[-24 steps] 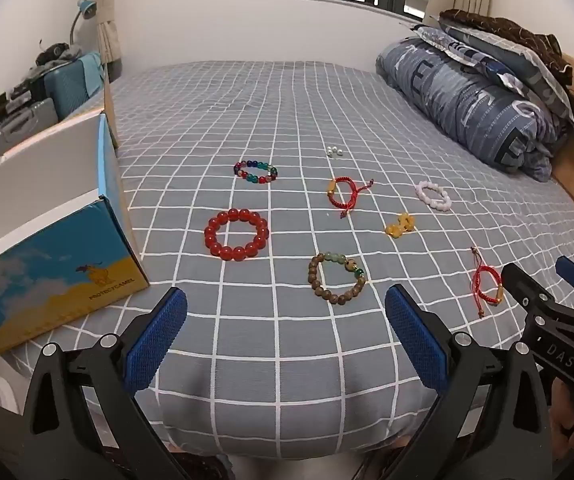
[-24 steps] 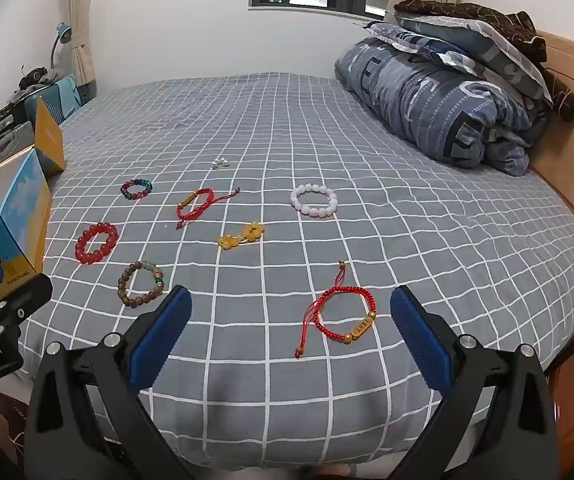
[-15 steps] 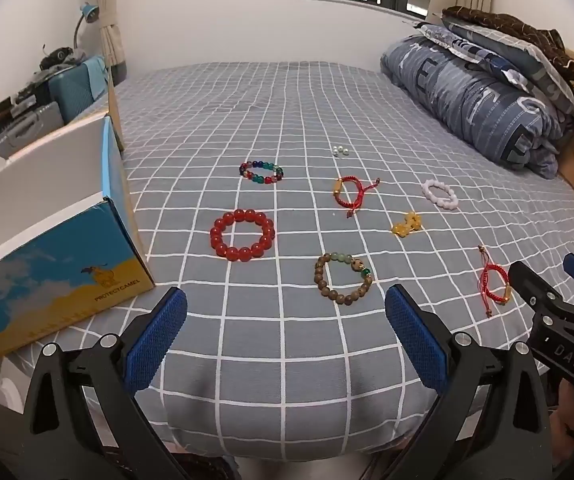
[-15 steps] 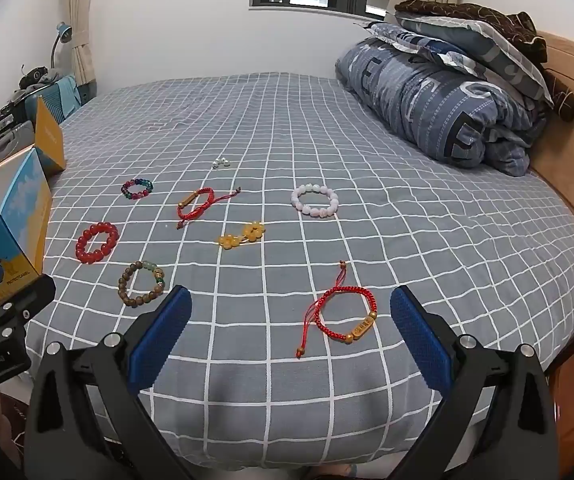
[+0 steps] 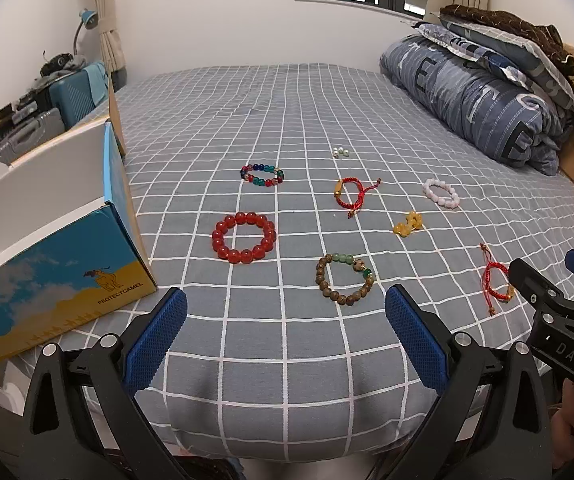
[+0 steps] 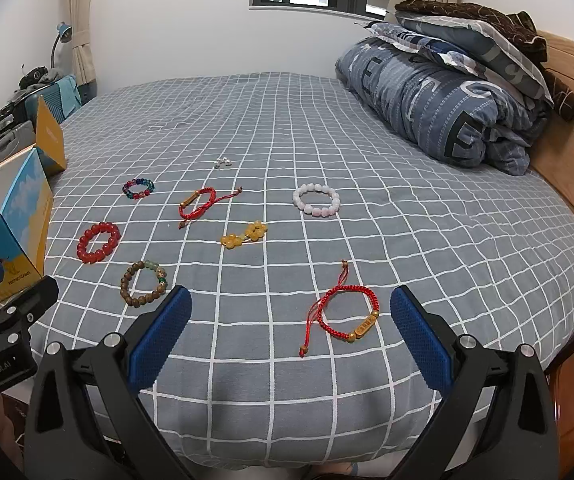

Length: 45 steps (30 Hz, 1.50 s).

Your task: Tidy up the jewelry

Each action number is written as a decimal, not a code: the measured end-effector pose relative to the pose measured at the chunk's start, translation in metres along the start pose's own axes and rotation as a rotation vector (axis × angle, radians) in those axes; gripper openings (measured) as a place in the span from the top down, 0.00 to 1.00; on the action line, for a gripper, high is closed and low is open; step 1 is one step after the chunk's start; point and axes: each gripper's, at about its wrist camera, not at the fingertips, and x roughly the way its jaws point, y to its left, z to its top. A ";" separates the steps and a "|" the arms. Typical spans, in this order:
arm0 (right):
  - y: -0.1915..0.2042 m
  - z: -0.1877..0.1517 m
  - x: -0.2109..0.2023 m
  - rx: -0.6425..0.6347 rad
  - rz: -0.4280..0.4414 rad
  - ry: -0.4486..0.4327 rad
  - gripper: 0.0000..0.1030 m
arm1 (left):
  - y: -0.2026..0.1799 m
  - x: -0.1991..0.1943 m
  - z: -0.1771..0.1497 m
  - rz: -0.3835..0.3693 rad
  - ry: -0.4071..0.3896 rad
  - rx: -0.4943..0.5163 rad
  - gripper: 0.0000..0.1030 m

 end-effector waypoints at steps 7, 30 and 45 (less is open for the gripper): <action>0.002 0.000 -0.002 0.002 0.003 -0.005 0.07 | 0.004 0.001 0.000 -0.023 0.003 -0.017 0.06; 0.004 0.000 -0.003 -0.002 0.005 -0.007 0.07 | -0.003 -0.002 -0.001 -0.013 -0.006 0.005 0.06; 0.006 0.001 -0.004 -0.001 0.007 -0.009 0.07 | -0.004 -0.004 -0.001 -0.024 -0.008 0.008 0.06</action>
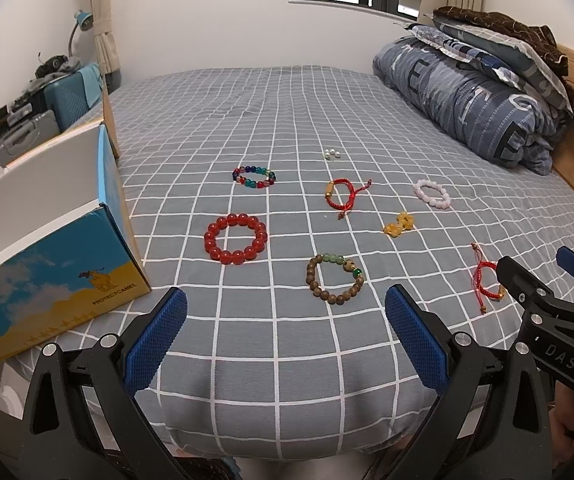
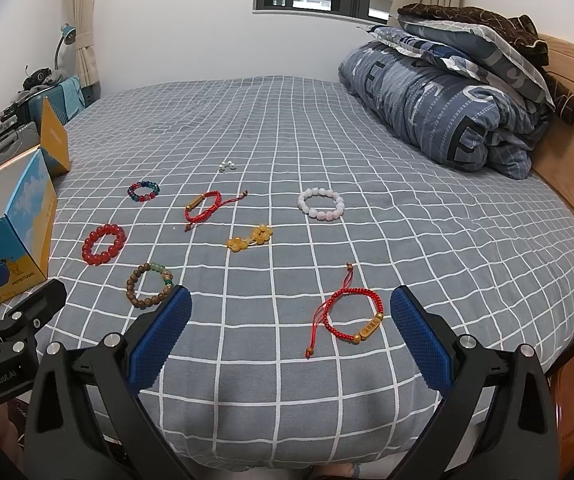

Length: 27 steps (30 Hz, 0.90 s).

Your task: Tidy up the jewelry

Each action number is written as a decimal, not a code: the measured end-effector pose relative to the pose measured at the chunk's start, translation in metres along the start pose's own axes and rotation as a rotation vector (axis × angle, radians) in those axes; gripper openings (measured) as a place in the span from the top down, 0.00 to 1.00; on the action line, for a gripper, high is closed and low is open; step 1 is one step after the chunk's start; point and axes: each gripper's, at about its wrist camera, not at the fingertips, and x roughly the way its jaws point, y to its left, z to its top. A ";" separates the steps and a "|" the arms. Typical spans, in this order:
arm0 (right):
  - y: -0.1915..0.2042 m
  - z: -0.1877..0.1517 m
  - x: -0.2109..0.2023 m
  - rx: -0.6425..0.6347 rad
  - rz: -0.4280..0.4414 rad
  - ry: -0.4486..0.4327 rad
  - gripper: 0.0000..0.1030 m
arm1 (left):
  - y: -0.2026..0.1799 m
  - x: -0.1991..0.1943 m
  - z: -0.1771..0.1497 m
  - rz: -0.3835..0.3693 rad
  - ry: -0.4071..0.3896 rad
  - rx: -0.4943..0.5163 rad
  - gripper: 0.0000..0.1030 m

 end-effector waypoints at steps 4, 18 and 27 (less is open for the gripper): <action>0.000 0.000 0.000 0.000 -0.001 0.000 0.07 | -0.001 0.000 0.000 -0.010 0.004 0.000 0.06; 0.001 0.000 0.000 -0.002 -0.001 0.001 0.07 | -0.001 0.000 0.000 -0.012 0.005 -0.003 0.06; 0.001 -0.001 -0.001 -0.001 -0.001 -0.001 0.07 | 0.000 0.001 0.000 -0.011 0.005 -0.004 0.06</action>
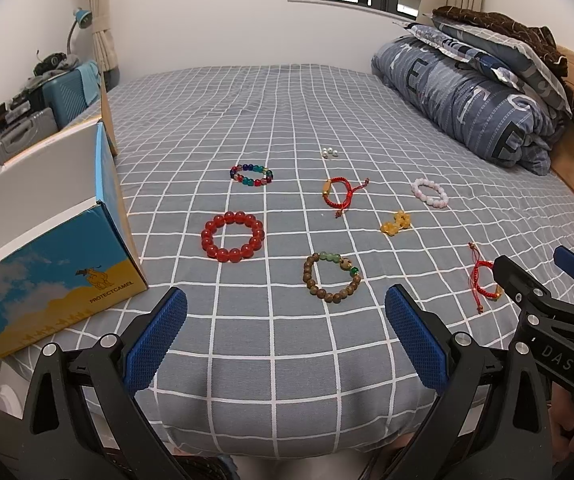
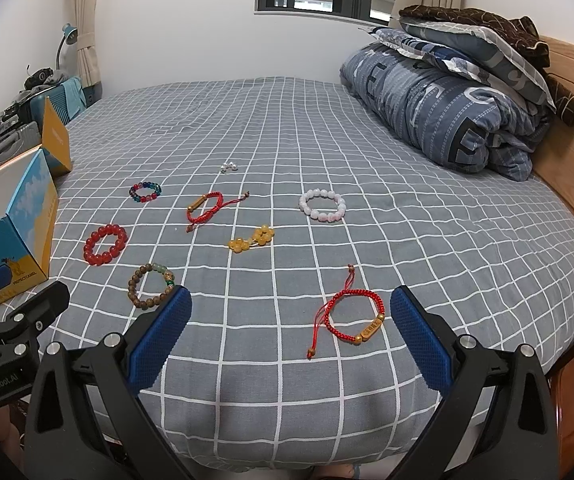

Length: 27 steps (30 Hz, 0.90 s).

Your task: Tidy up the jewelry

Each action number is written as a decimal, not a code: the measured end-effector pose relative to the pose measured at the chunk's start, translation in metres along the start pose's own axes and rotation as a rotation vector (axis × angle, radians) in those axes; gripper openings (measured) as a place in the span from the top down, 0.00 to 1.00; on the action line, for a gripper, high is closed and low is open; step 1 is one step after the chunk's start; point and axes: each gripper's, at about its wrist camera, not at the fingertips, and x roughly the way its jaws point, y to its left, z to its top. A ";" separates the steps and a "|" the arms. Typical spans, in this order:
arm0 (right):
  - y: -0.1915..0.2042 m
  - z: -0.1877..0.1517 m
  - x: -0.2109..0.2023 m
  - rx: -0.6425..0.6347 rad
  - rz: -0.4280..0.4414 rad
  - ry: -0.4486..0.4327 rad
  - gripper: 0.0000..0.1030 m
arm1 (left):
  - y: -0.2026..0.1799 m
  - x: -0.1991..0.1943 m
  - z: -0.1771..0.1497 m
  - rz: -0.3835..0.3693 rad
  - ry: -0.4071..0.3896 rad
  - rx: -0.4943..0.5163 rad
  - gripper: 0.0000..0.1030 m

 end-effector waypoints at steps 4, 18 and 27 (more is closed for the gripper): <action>0.005 0.004 -0.002 -0.007 0.001 -0.005 0.07 | 0.001 0.000 0.001 0.004 -0.001 0.001 0.06; -0.019 0.051 0.024 -0.027 -0.081 0.078 0.07 | 0.010 0.042 0.060 0.030 0.083 -0.007 0.06; -0.035 0.031 0.087 -0.020 -0.062 0.240 0.07 | 0.030 0.134 0.080 0.066 0.227 -0.020 0.06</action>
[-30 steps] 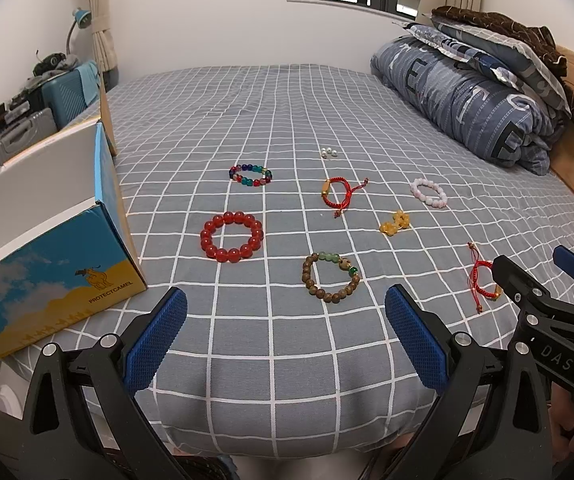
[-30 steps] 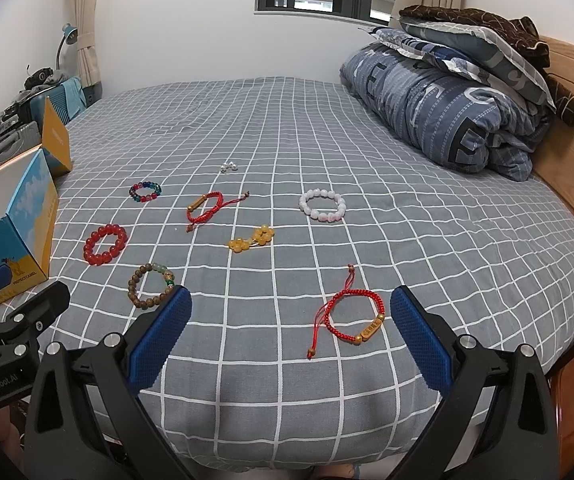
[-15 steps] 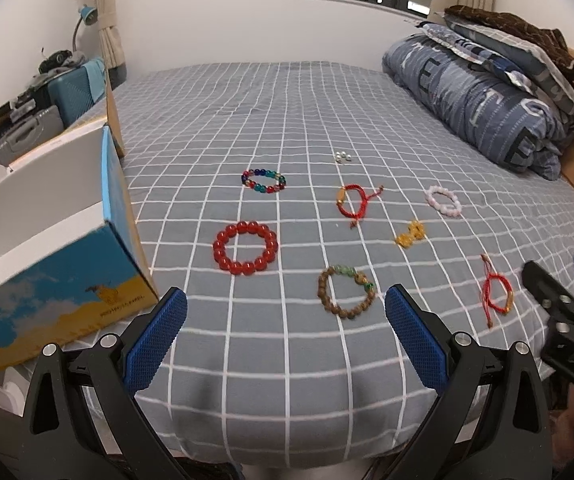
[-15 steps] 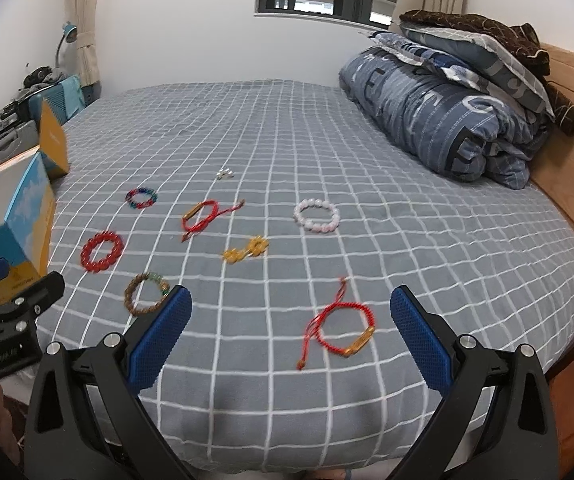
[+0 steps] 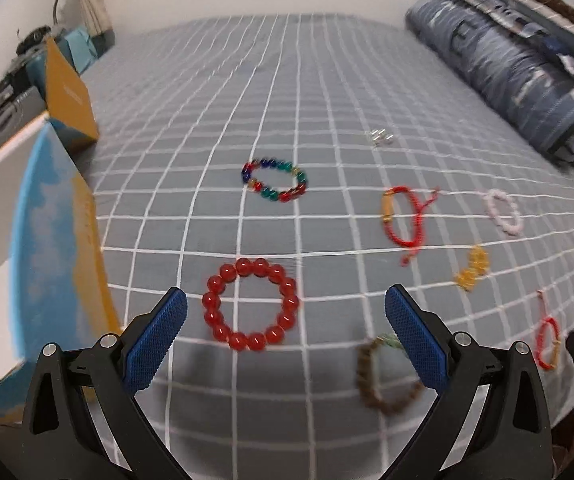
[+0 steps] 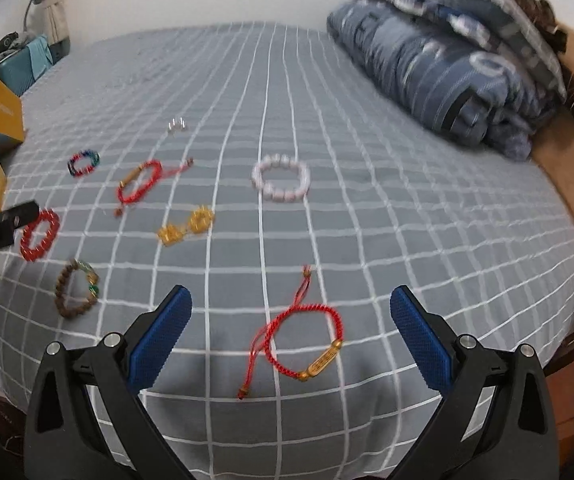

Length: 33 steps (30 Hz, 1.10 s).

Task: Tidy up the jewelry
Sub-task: 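Grasp the red bead bracelet with the left tool while the right tool grasps the red string bracelet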

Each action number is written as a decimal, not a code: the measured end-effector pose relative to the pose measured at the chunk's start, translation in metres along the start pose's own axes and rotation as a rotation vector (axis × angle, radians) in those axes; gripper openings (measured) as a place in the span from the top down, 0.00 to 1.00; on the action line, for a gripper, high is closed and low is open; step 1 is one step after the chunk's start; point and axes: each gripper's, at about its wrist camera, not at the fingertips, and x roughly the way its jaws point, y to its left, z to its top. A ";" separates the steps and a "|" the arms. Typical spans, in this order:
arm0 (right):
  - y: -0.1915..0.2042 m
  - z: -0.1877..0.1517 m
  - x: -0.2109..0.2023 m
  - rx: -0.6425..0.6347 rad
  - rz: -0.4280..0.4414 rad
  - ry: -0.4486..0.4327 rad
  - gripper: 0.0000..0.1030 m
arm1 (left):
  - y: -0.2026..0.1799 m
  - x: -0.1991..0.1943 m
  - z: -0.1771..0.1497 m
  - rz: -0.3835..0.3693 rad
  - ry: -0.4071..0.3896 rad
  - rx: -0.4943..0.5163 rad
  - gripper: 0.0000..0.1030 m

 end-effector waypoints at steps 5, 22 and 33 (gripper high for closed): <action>-0.001 -0.014 0.030 0.000 0.017 0.072 0.07 | 0.012 0.033 0.000 0.009 0.049 -0.023 0.06; -0.010 -0.025 0.058 0.063 0.108 0.200 0.36 | 0.019 0.061 -0.006 -0.011 0.091 -0.052 0.40; -0.013 -0.020 0.059 0.103 0.128 0.197 0.86 | 0.014 0.051 -0.012 -0.024 0.094 -0.037 0.75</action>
